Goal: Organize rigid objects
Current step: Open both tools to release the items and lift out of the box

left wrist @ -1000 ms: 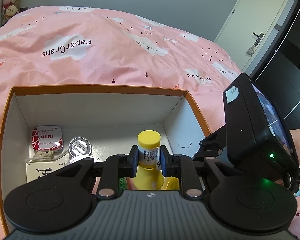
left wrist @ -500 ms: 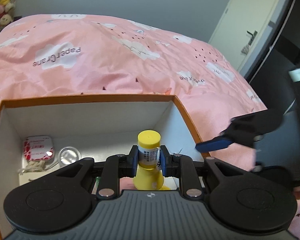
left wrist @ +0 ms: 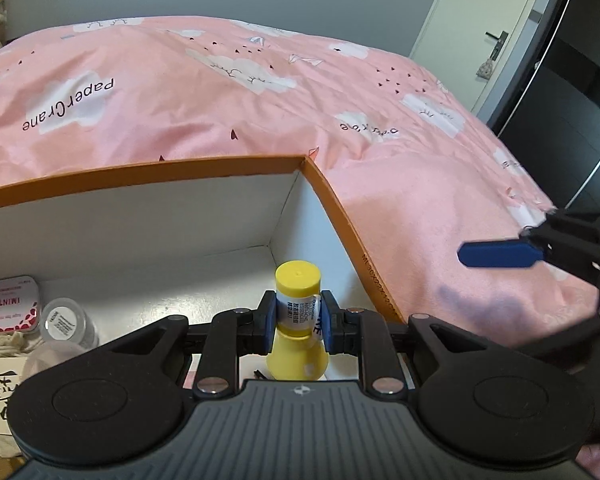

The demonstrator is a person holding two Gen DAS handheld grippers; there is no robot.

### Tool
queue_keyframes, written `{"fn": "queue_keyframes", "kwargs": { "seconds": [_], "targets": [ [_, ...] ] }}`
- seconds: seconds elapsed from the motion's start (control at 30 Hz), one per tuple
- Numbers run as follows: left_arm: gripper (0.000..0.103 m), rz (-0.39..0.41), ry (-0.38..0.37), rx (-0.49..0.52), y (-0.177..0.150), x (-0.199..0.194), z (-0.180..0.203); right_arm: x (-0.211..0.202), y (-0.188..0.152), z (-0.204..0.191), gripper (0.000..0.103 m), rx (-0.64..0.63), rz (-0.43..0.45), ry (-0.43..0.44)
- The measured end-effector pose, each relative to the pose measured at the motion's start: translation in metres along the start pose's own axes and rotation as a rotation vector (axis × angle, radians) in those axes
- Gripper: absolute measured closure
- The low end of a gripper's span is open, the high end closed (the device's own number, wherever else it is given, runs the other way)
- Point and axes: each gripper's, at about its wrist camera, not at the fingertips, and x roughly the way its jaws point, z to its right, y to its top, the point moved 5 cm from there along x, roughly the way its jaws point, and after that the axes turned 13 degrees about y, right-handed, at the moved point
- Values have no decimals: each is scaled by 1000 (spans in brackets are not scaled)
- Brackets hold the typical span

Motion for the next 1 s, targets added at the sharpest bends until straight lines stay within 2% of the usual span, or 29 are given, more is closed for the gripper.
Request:
{"fn": "queue_keyframes", "kwargs": {
  "seconds": [0.17, 0.27, 0.43, 0.63, 0.87, 1.0],
  "targets": [
    [79, -11, 47, 51, -4, 13, 12, 3, -13, -3, 32, 14, -21, 24],
    [80, -31, 62, 48, -6, 16, 13, 2, -20, -1, 32, 37, -28, 32],
    [79, -100, 52, 70, -11, 20, 12, 6, -18, -2, 31, 34, -45, 38],
    [76, -148, 20, 50, -14, 19, 7, 11, -22, -3, 31, 32, -70, 40],
    [76, -128, 10, 41, -8, -4, -1, 6, -22, -4, 31, 46, -60, 49],
    [76, -94, 46, 70, -7, -30, -7, 2, -21, -9, 27, 44, -49, 54]
  ]
}}
